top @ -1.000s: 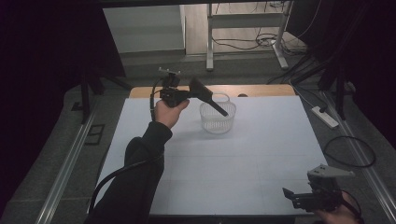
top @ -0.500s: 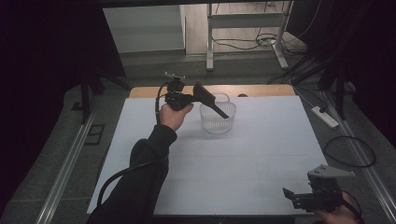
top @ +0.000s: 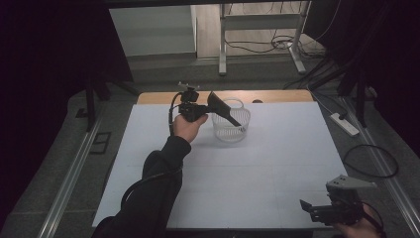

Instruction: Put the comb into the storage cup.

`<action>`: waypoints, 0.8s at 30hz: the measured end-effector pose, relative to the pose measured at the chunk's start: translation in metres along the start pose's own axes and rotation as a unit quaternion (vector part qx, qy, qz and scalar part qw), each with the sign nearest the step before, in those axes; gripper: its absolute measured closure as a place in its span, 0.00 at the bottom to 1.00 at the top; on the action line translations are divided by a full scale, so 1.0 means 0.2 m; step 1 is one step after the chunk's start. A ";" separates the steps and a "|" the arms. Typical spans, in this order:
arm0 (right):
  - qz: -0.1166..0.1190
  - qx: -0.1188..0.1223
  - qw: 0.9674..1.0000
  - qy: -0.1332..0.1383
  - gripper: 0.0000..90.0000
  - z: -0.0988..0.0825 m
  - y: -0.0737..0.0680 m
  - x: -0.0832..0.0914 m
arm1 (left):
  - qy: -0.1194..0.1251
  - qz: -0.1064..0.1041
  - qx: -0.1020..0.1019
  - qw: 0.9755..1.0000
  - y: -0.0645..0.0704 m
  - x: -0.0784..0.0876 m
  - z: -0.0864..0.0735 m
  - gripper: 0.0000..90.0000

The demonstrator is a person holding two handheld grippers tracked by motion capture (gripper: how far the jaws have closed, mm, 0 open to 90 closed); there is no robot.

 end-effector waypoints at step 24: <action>0.003 0.001 1.000 -0.003 0.00 0.00 0.00 0.00 | 0.016 0.018 0.018 1.000 -0.11 -0.03 -0.03 0.89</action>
Point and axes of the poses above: each handheld gripper's, and its own axes: x roughly backward along the jaws, z roughly out of its top, y roughly to its right, the point moved 7 cm from there along -x, roughly forward along the jaws, and after that the axes turned 12 degrees about x, right-handed, at the moved point
